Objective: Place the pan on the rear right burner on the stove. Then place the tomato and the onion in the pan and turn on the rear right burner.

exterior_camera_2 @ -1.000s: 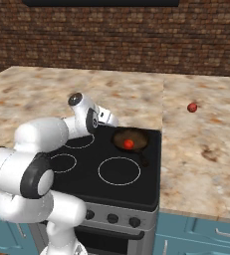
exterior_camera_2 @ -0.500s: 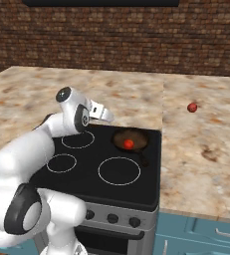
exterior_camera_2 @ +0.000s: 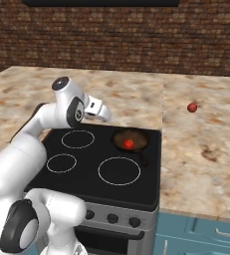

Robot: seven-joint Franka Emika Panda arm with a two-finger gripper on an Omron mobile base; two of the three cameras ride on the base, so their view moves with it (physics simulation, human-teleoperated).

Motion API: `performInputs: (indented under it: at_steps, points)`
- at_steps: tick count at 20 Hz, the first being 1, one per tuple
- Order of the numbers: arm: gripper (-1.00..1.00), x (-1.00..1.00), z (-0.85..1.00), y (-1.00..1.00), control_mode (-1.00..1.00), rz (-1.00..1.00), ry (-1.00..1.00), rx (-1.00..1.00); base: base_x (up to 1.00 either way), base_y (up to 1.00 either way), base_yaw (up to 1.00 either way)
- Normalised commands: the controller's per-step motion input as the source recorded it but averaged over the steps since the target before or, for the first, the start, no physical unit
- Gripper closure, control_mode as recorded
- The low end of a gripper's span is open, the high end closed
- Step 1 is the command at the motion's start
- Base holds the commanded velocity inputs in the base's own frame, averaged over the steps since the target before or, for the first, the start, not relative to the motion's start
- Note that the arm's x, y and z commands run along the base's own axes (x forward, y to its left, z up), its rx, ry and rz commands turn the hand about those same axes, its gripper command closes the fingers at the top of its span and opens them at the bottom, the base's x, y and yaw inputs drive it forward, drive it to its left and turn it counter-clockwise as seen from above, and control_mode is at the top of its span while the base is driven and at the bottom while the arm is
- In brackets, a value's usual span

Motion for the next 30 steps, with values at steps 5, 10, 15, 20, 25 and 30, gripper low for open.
performInputs:
  at_steps: [5, 10, 15, 20, 25, 30]
  points:
    - [-1.0, -0.46, 0.01, 0.0, -1.0, 0.01, 0.15, 0.09, 0.0, 0.0, 0.0]
    - [-1.0, -0.33, 0.0, 0.08, -1.0, 0.04, 0.13, 0.13, 0.0, 0.0, 0.0]
    - [-1.0, -0.39, 0.0, 0.13, -1.0, 0.05, 0.11, 0.11, 0.0, 0.0, 0.0]
    - [-1.0, -0.33, 0.0, 0.09, -1.0, 0.07, 0.06, 0.04, 0.0, 0.0, 0.0]
    - [-1.0, -0.36, 0.0, 0.08, -1.0, 0.08, 0.0, 0.0, 0.0, 0.0, 0.0]
    - [-1.0, -0.49, 0.0, 0.09, -1.0, 0.03, 0.0, -0.02, 0.0, 0.0, 0.0]
